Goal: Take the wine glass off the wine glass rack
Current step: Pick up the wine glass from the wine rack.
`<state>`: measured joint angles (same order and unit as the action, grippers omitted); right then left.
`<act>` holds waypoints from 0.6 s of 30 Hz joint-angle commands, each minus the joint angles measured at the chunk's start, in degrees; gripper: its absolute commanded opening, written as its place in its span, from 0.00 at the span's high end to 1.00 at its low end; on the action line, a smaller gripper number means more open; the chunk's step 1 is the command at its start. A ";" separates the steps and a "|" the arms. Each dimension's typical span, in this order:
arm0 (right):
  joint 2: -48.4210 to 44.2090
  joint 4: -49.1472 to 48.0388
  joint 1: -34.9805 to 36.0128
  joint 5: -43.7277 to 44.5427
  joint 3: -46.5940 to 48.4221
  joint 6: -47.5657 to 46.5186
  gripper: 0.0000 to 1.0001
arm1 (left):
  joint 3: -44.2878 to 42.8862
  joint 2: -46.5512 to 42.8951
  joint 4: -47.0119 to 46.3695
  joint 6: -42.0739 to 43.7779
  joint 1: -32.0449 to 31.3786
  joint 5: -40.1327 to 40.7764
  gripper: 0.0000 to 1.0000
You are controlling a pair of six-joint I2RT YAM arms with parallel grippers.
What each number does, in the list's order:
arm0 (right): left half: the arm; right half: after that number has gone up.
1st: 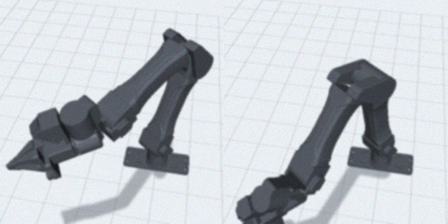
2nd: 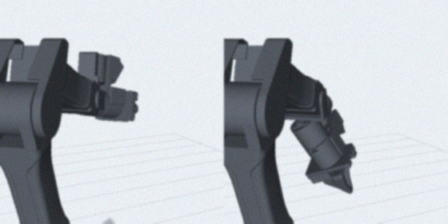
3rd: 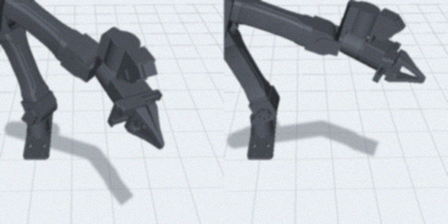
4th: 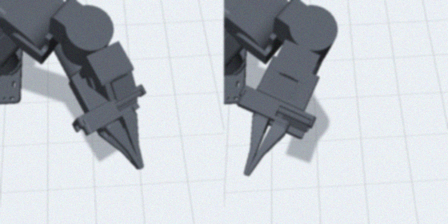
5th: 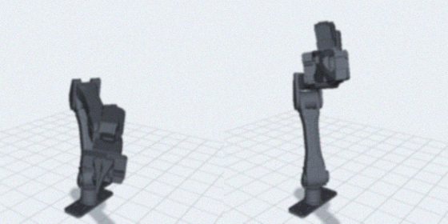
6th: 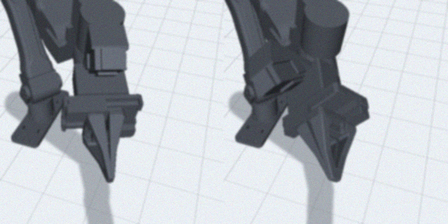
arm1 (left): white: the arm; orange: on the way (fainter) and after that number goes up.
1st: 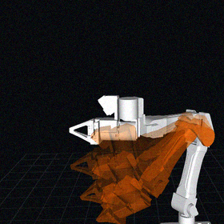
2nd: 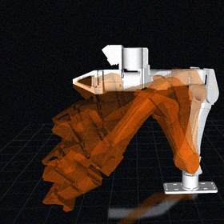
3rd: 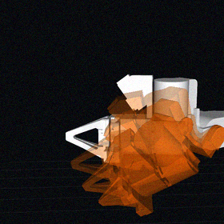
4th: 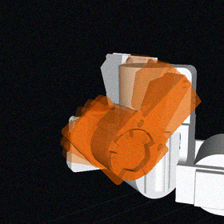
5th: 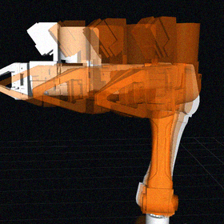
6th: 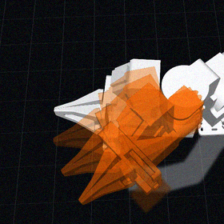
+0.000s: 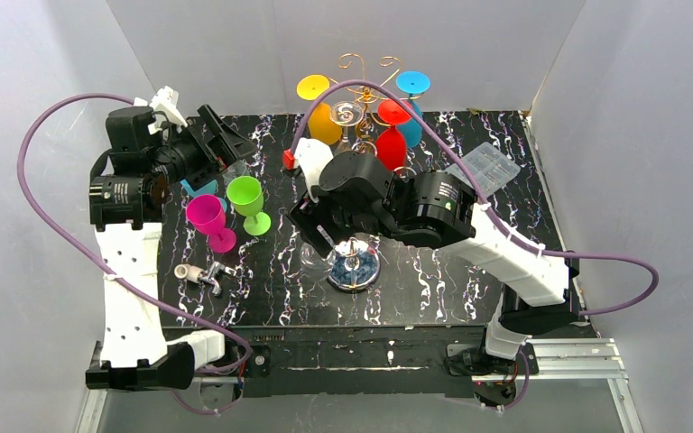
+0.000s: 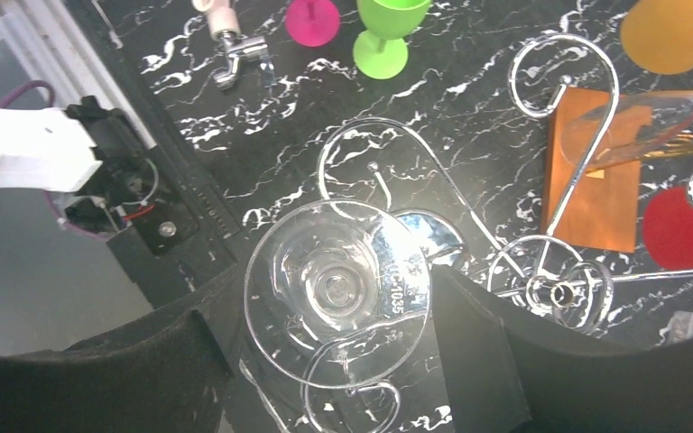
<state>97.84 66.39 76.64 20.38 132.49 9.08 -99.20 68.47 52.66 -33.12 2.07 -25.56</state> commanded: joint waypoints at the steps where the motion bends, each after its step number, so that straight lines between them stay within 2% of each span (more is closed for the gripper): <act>1: -0.47 -2.67 0.35 -4.54 4.84 1.18 0.62 | 1.29 -2.89 -0.13 0.31 -0.22 -0.53 0.02; 11: 1.71 -7.02 0.35 -5.68 7.03 2.38 0.62 | 3.61 -12.26 0.01 5.59 -1.17 3.27 0.04; 15: 1.62 -7.97 0.35 -5.19 6.54 2.69 0.62 | 5.83 -17.26 -1.30 8.13 -1.20 1.36 0.06; 18: 1.40 -8.23 0.35 -5.01 6.06 3.07 0.62 | 7.62 -20.05 -2.18 9.93 -3.76 -1.10 0.07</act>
<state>100.25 63.26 76.64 15.00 137.14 10.81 -93.60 51.37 52.07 -27.40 0.32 -23.53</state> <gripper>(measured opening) 0.765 0.937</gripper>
